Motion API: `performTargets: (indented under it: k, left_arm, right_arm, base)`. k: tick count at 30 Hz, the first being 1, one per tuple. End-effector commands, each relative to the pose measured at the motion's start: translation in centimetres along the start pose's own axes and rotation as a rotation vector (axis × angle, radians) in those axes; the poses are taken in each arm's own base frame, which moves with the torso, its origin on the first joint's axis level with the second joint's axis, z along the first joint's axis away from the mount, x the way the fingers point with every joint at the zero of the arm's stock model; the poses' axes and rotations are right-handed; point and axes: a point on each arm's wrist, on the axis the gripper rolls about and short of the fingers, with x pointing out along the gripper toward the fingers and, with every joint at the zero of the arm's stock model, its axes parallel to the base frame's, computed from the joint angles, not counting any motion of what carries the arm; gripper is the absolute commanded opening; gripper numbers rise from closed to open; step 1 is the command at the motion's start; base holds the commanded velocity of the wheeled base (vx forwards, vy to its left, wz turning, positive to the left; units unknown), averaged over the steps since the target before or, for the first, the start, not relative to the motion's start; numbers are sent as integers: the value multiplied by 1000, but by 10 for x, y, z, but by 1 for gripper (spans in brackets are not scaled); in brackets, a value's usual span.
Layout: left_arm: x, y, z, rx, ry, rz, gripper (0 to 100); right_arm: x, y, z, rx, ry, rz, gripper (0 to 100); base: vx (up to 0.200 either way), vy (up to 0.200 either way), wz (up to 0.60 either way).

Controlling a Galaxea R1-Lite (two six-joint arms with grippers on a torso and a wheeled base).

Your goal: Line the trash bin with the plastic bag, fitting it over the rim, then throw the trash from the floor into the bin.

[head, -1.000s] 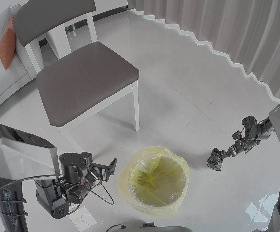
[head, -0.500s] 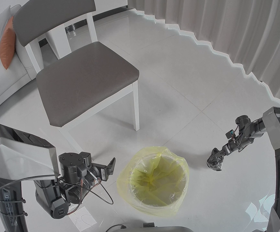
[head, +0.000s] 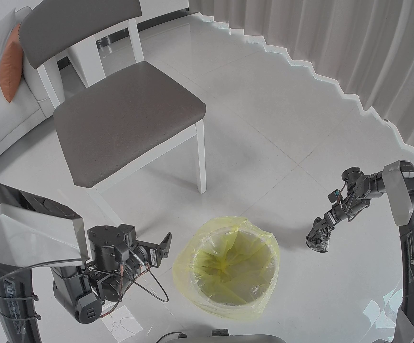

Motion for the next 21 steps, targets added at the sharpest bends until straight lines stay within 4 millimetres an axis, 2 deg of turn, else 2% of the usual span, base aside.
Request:
performTargets:
  k: [1,15,21]
  left_arm:
    - [0,1,2,-3,-13,3,100]
    - [-1,0,1,-4,-12,2,100]
    - [-1,-1,1,-5,-13,-2,100]
  right_arm:
    - [11,-3,-3,5,5,2,0]
    - [1,-2,-6,16,68,25,0]
    - [-24,-6,-1,26,74,23,0]
  base:
    - [0,0,0]
    - [0,0,0]
    - [0,0,0]
